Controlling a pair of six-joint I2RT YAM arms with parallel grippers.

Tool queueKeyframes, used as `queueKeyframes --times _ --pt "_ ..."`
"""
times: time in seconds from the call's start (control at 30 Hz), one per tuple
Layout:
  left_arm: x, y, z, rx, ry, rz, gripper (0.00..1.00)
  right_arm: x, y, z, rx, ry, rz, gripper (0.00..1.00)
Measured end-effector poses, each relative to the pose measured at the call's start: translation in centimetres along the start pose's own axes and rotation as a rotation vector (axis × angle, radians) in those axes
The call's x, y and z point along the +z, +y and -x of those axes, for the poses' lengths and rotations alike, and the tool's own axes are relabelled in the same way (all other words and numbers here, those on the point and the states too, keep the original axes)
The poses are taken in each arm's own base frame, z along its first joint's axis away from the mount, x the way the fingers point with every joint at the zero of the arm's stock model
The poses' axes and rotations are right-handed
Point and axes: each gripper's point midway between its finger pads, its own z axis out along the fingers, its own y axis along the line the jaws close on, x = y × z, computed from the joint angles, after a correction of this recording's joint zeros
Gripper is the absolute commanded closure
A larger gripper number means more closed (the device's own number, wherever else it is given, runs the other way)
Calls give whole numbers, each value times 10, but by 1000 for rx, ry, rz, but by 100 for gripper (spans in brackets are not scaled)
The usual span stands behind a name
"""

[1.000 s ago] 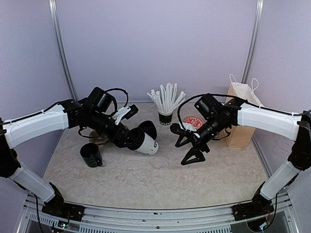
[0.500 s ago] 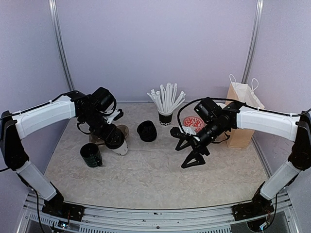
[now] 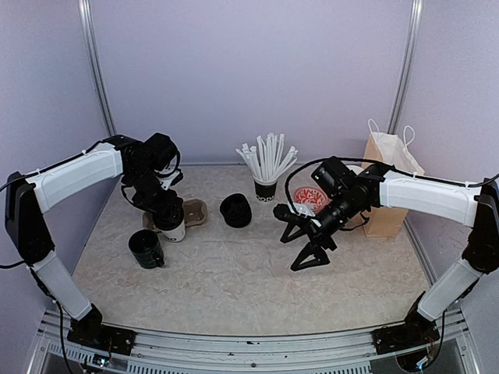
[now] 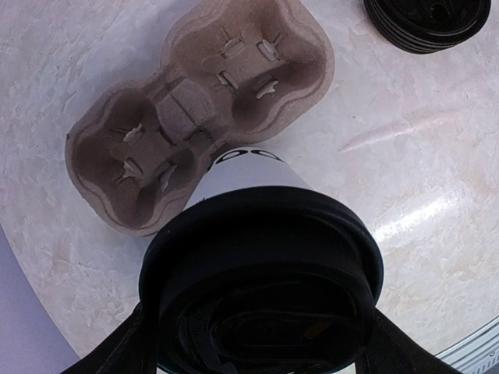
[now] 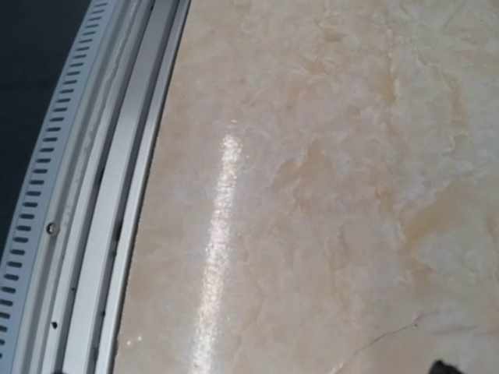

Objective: Pack the takeout coffee

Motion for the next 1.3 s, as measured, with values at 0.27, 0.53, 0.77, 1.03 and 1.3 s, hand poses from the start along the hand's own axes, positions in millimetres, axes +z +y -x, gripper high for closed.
queueKeyframes --times 0.27,0.53,0.77,1.03,1.3 --pt "-8 -6 11 1 -21 -39 27 0 1 1 -9 -6 8 1" --pt "-41 42 17 -119 -116 8 27 4 2 -1 -4 -6 28 1" --pt "-55 142 1 -361 -137 201 27 7 3 -3 4 -11 52 1" --pt "-30 163 -15 -413 -43 256 24 9 6 -3 0 -19 71 1" --pt "-6 167 -33 -449 35 234 23 10 8 -8 5 -12 80 1"
